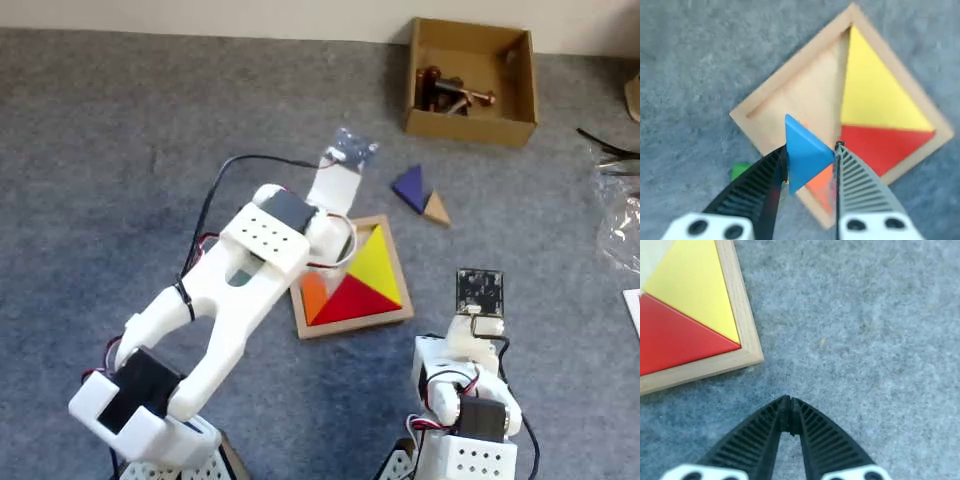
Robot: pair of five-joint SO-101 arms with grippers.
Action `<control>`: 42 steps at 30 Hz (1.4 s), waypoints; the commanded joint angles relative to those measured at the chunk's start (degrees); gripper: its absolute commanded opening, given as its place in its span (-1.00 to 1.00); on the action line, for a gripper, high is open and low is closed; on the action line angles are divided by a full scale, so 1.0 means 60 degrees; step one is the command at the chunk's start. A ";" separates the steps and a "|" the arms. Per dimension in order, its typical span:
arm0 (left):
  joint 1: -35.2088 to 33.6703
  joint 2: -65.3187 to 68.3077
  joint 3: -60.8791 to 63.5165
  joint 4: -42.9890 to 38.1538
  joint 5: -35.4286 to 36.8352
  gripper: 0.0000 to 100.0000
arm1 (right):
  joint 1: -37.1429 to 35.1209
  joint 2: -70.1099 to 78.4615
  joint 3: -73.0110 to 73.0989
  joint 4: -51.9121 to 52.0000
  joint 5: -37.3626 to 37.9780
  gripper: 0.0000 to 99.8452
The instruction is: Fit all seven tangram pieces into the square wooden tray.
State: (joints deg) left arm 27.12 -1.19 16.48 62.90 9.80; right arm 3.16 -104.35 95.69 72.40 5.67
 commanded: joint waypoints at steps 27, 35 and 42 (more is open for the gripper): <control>0.1136 -0.0081 0.1077 -0.1773 0.1729 -0.99 | -0.0154 -0.0139 0.1092 -0.0154 -0.0103 -0.99; 0.0183 -0.0081 0.1707 -0.3077 0.3311 -0.98 | -0.0154 -0.0139 0.1092 -0.0154 -0.0103 -0.99; 0.0212 -0.0125 0.2703 -0.4161 0.3341 -0.99 | -0.0154 -0.0139 0.1092 -0.0154 -0.0103 -0.99</control>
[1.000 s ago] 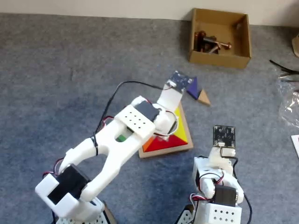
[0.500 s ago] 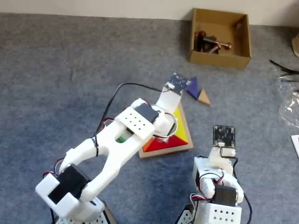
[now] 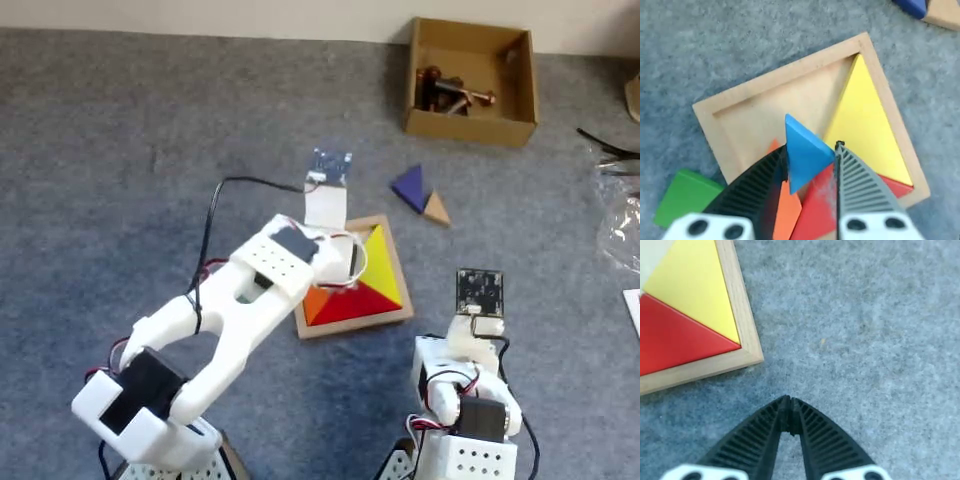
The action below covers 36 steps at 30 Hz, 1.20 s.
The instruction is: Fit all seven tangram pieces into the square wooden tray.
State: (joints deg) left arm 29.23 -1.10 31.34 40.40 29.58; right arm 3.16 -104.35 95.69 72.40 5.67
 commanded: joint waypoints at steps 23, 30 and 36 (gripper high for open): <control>-0.0154 -0.0095 0.0725 -0.1201 0.1714 -0.99 | -0.0154 -0.0139 0.1092 -0.0154 -0.0103 -0.99; -0.0139 -0.0022 0.0799 -0.1187 0.1744 -0.99 | -0.0154 -0.0139 0.1092 -0.0154 -0.0103 -0.99; -0.0139 0.1136 0.0491 -0.1172 0.1758 -0.99 | -0.0154 -0.0139 0.1092 -0.0154 -0.0103 -0.99</control>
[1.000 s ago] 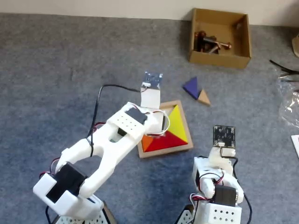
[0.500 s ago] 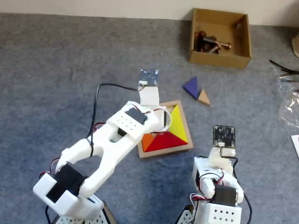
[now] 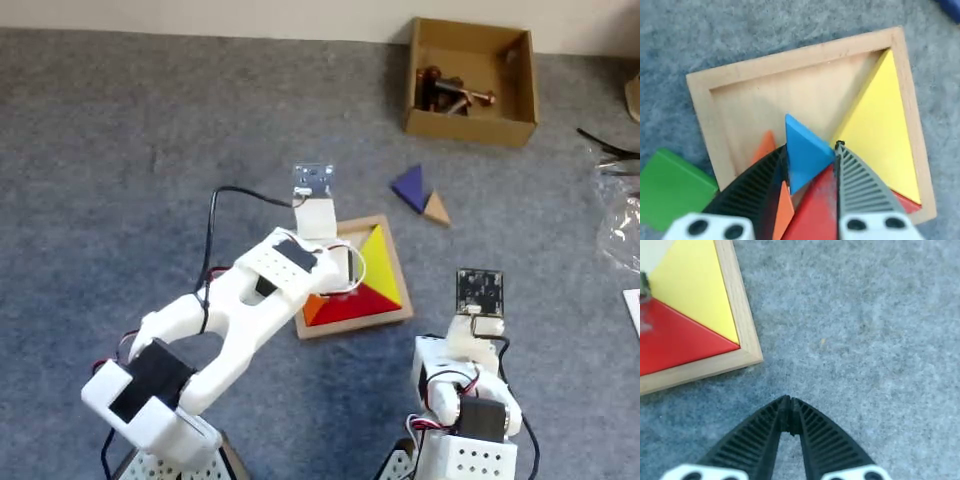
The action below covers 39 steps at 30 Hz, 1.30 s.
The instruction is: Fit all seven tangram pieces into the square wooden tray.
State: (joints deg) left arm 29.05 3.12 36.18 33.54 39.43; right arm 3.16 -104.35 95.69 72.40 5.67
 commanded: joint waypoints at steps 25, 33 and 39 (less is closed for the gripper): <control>0.0183 0.0608 -0.1004 0.1128 0.1172 -0.98 | -0.0154 -0.0139 0.1092 -0.0154 -0.0103 -0.99; 0.0227 0.0623 -0.1810 0.2535 0.1172 -0.98 | -0.0154 -0.0139 0.1092 -0.0154 -0.0103 -0.99; 0.0227 0.0681 -0.1927 0.2681 0.1158 -0.98 | -0.0154 -0.0139 0.1092 -0.0154 -0.0103 -0.99</control>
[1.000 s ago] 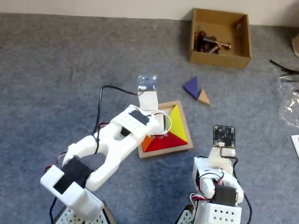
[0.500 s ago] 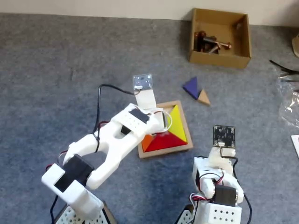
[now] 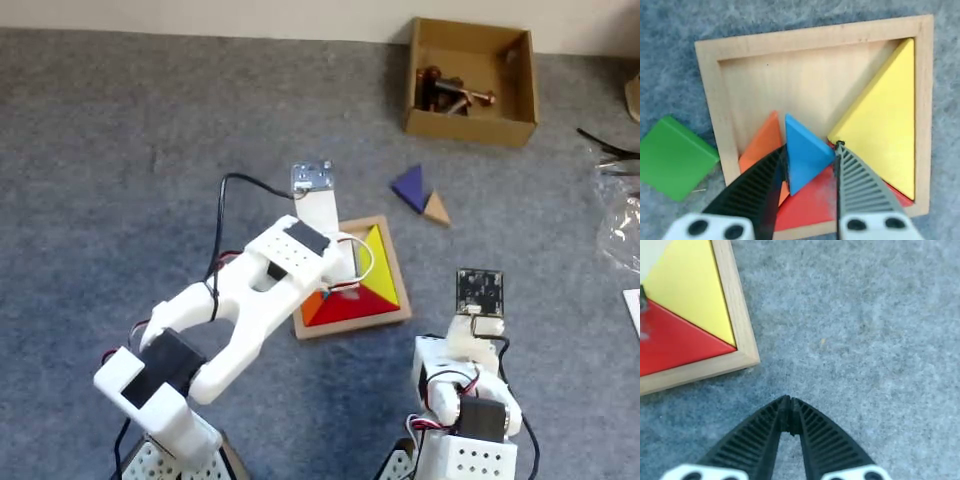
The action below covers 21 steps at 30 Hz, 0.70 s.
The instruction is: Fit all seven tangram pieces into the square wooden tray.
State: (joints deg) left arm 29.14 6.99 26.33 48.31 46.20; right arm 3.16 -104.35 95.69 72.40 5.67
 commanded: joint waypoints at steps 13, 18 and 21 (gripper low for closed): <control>0.0168 0.0051 -0.0227 0.0205 0.0073 -0.36 | -0.0154 -0.0139 0.1092 -0.0154 -0.0103 -0.99; 0.0154 0.0051 -0.0286 0.0205 0.0073 -0.30 | -0.0154 -0.0139 0.1092 -0.0154 -0.0103 -0.99; 0.0139 0.0037 -0.0300 0.0190 0.0073 -0.30 | -0.0154 -0.0139 0.1092 -0.0154 -0.0103 -0.99</control>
State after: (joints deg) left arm 29.49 7.52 26.15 48.84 45.93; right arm 3.16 -104.35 95.69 72.40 5.67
